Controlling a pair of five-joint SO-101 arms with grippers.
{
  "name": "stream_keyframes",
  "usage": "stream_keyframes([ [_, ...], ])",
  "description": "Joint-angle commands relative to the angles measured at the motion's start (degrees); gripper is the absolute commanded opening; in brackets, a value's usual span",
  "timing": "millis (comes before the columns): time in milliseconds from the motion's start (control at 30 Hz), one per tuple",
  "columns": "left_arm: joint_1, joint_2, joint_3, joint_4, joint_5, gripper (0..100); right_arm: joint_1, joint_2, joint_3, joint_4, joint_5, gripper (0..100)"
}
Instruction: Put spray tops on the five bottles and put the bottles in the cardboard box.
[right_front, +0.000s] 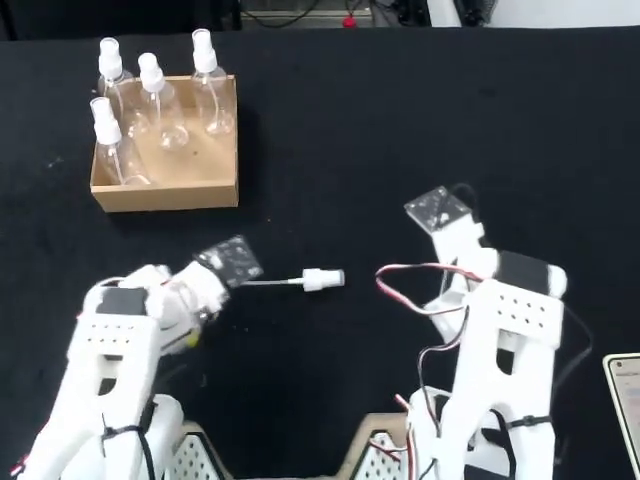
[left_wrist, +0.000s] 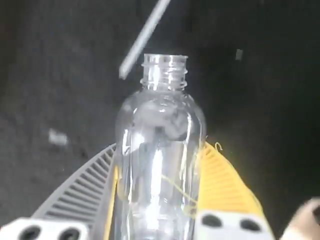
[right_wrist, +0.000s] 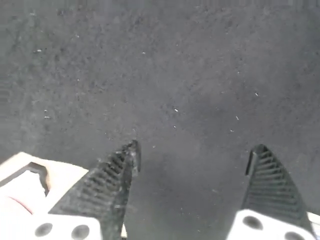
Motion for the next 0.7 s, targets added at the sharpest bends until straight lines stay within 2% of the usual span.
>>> stream_keyframes([
  [0,-4.79,-0.26,-3.56,2.9,-2.46,15,-8.26,-1.63,-0.75,0.0,-6.07,33.5],
  [100,-5.41,-0.26,-2.07,2.55,-2.46,15,-14.42,-1.63,-0.31,0.0,-10.64,33.5],
  [167,-5.41,-0.26,-1.36,2.81,-2.46,20,-16.0,-1.71,-0.22,0.0,-12.31,33.5],
  [333,-5.49,-0.88,-1.54,2.9,-2.9,31,-16.09,-1.8,-0.22,0.0,-12.4,33.4],
  [533,-4.35,-0.88,-7.34,7.12,-2.99,31,-16.09,-1.8,-0.22,0.0,-12.31,33.4],
  [667,-0.75,-0.26,-8.48,7.56,-2.99,31,-16.09,-1.8,-0.22,0.0,-12.31,33.4],
])
